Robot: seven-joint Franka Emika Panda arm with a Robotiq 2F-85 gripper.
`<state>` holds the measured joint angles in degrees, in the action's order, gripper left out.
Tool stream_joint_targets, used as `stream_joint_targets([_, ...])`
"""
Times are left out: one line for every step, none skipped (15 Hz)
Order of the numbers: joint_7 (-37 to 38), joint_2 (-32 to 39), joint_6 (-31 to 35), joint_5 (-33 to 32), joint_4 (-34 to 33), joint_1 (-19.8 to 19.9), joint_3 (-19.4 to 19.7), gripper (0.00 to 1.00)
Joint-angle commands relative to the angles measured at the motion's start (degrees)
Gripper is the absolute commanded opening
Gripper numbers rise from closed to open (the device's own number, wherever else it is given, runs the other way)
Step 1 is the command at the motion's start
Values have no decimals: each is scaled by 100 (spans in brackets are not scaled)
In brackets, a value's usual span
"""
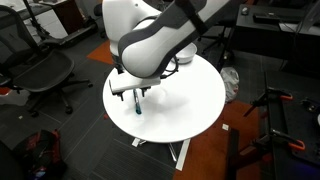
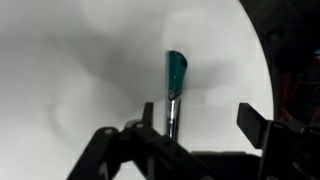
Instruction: Move the marker to the left
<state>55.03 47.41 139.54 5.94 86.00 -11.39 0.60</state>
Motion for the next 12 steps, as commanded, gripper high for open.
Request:
stream_joint_targets([-331, -1059, 123, 42, 1134, -61, -53, 100])
stream_joint_targets([-398, -1269, 154, 52, 1331, -66, -61, 100])
stream_joint_targets([-427, -1471, 139, 45, 1517, -72, -58, 100])
stream_joint_targets([-394, -1654, 138, 19, 1684, -98, -26, 100])
stream_joint_targets([-443, -1806, 153, 49, 1833, -73, -48, 100])
stream_joint_targets([-440, -1941, 143, 71, 1972, -58, -62, 100])
stream_joint_targets([-495, -2060, 128, 101, 2100, -25, -101, 100])
stream_joint_targets([-321, -1609, -17, 9, 1527, -87, -25, 100])
stream_joint_targets([-328, -1739, -17, 5, 1672, -82, -30, 100])
stream_joint_targets([-329, -1825, -17, 2, 1774, -79, -34, 100])
stream_joint_targets([-328, -1870, -17, 1, 1832, -77, -36, 100])
stream_joint_targets([-329, -1883, -17, 0, 1859, -77, -36, 100])
